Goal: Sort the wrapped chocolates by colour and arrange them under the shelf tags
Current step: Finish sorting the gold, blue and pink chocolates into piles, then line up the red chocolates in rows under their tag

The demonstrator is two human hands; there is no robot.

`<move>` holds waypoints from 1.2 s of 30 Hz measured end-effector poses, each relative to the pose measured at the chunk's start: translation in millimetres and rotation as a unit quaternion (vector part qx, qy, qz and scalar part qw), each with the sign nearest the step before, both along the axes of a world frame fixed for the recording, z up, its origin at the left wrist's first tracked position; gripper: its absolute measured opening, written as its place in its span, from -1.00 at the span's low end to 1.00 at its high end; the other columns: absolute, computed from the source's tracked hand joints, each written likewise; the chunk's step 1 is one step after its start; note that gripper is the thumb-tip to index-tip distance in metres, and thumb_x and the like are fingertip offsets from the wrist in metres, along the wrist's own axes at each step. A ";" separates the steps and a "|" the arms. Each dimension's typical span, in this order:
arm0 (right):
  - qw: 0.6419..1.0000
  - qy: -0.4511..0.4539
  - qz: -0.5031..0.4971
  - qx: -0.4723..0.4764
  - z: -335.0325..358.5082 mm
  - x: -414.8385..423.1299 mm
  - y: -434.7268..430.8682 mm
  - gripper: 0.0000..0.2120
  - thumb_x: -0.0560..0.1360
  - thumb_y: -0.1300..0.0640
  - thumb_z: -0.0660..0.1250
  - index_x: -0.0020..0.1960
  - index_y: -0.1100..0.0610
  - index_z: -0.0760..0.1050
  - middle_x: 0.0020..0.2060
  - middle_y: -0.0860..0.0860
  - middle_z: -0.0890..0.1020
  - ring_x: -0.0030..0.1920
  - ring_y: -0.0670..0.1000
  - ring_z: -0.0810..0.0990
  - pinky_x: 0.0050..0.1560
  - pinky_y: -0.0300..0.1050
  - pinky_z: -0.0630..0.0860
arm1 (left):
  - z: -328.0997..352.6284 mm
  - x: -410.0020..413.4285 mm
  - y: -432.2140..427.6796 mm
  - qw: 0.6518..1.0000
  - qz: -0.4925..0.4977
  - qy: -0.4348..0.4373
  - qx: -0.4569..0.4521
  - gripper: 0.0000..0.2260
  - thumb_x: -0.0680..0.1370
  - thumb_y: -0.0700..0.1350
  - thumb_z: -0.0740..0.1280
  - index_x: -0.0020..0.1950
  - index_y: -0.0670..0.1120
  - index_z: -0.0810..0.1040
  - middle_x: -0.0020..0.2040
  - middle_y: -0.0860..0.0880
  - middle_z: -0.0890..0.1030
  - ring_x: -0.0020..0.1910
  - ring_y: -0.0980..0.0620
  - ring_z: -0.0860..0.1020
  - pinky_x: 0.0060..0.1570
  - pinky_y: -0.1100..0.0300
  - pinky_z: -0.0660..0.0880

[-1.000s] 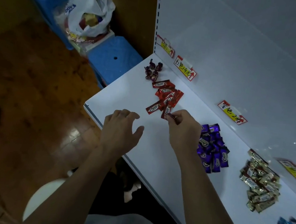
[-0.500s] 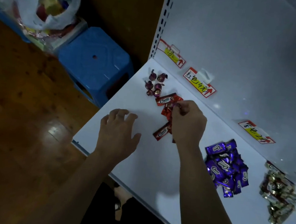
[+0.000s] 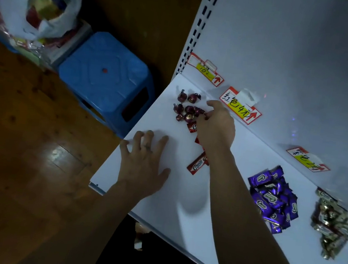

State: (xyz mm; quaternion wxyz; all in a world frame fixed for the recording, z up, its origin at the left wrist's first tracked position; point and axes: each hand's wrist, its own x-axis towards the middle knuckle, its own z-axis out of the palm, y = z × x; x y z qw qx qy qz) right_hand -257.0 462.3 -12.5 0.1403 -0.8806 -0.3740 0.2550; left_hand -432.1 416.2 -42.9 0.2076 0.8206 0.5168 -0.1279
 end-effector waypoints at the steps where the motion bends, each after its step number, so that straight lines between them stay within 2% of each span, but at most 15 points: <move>1: 1.000 -0.007 0.003 0.008 3.8 -1.3 -3.4 -0.59 0.51 0.16 0.27 0.35 0.01 0.42 0.16 0.02 0.57 0.12 0.04 0.55 -0.03 -0.11 0.52 | 2.1 -0.2 2.3 1.000 -0.005 0.004 -0.003 -0.27 0.48 0.32 0.20 0.53 0.11 -0.03 0.52 -0.10 0.05 0.50 -0.16 -0.01 0.41 -0.23 0.08; 3: 1.000 -0.019 0.016 0.012 13.6 -4.1 -14.2 -0.61 0.52 0.13 0.28 0.34 0.02 0.42 0.15 0.02 0.55 0.15 0.04 0.52 -0.01 -0.11 0.48 | 7.0 -1.3 8.9 1.000 -0.009 -0.001 -0.014 -0.31 0.50 0.29 0.21 0.53 0.09 0.04 0.51 -0.10 0.10 0.48 -0.15 0.04 0.40 -0.19 0.14; 6: 0.998 -0.037 0.041 -0.002 30.8 -7.2 -39.2 -0.63 0.53 0.10 0.27 0.33 0.03 0.43 0.16 0.03 0.53 0.18 0.06 0.48 -0.03 -0.15 0.37 | 18.9 -4.0 18.0 0.998 0.025 -0.047 -0.020 -0.46 0.54 0.23 0.21 0.46 0.03 0.28 0.45 -0.08 0.28 0.44 -0.12 0.20 0.36 -0.10 0.20; 8: 0.997 -0.035 0.064 -0.014 42.3 -8.6 -62.8 -0.63 0.53 0.06 0.28 0.33 0.03 0.44 0.19 0.04 0.53 0.19 0.08 0.47 0.05 -0.10 0.40 | 28.4 -4.2 16.8 0.997 0.030 -0.070 0.001 -0.52 0.54 0.21 0.22 0.39 0.00 0.40 0.39 -0.07 0.40 0.39 -0.11 0.30 0.32 -0.08 0.25; 11: 0.993 -0.049 0.096 -0.057 57.4 -5.8 -107.5 -0.57 0.52 0.02 0.30 0.36 0.08 0.40 0.19 0.10 0.52 0.19 0.14 0.46 0.16 0.01 0.38 | 45.7 4.5 2.9 0.993 -0.008 -0.110 0.028 -0.57 0.52 0.19 0.27 0.27 -0.04 0.53 0.24 -0.10 0.54 0.26 -0.13 0.44 0.19 -0.07 0.35; 13: 0.993 -0.061 0.082 -0.062 67.0 2.8 -137.5 -0.53 0.51 -0.02 0.31 0.38 0.08 0.39 0.23 0.10 0.52 0.23 0.14 0.45 0.22 0.04 0.38 | 60.0 19.3 -9.1 0.988 -0.041 -0.142 0.054 -0.58 0.50 0.19 0.26 0.18 -0.07 0.58 0.14 -0.11 0.60 0.15 -0.14 0.50 0.10 -0.05 0.40; 16: 0.994 -0.082 0.053 -0.053 83.3 26.7 -175.9 -0.52 0.48 -0.03 0.34 0.37 0.06 0.41 0.28 0.08 0.51 0.28 0.13 0.43 0.28 0.07 0.38 | 89.0 52.5 -26.9 0.982 -0.087 -0.154 0.065 -0.61 0.52 0.19 0.19 0.17 -0.03 0.55 0.14 -0.05 0.58 0.16 -0.08 0.47 0.14 -0.02 0.36; 21: 0.995 -0.100 -0.009 -0.017 98.9 65.7 -256.7 -0.58 0.46 0.01 0.37 0.29 0.07 0.49 0.20 0.11 0.54 0.19 0.19 0.47 0.16 0.04 0.39 | 117.2 107.5 -88.4 0.975 -0.164 -0.144 0.052 -0.61 0.55 0.19 0.18 0.29 0.04 0.47 0.25 0.01 0.50 0.28 -0.02 0.38 0.27 0.02 0.24; 25: 0.994 -0.089 -0.058 -0.002 93.3 100.2 -333.2 -0.55 0.50 -0.04 0.35 0.34 0.06 0.45 0.25 0.08 0.51 0.24 0.15 0.45 0.20 0.02 0.37 | 124.3 163.1 -155.8 0.962 -0.233 -0.130 0.064 -0.67 0.55 0.17 0.18 0.20 0.03 0.49 0.20 0.02 0.53 0.22 -0.01 0.42 0.23 0.03 0.29; 29: 0.991 -0.068 -0.113 -0.014 82.3 141.2 -425.9 -0.52 0.52 -0.09 0.30 0.39 0.04 0.41 0.32 0.04 0.48 0.29 0.08 0.44 0.27 -0.02 0.37 | 121.9 216.1 -236.9 0.953 -0.270 -0.130 0.037 -0.65 0.55 0.16 0.21 0.25 0.04 0.50 0.18 0.04 0.55 0.20 -0.01 0.46 0.21 0.03 0.35; 36: 0.976 -0.030 -0.214 -0.028 72.2 199.0 -558.4 -0.54 0.54 -0.07 0.27 0.40 0.04 0.39 0.32 0.03 0.48 0.28 0.06 0.42 0.27 -0.04 0.36 | 114.5 288.8 -346.0 0.939 -0.320 -0.125 0.013 -0.67 0.56 0.14 0.23 0.26 0.05 0.49 0.20 0.06 0.55 0.23 0.03 0.44 0.23 0.06 0.28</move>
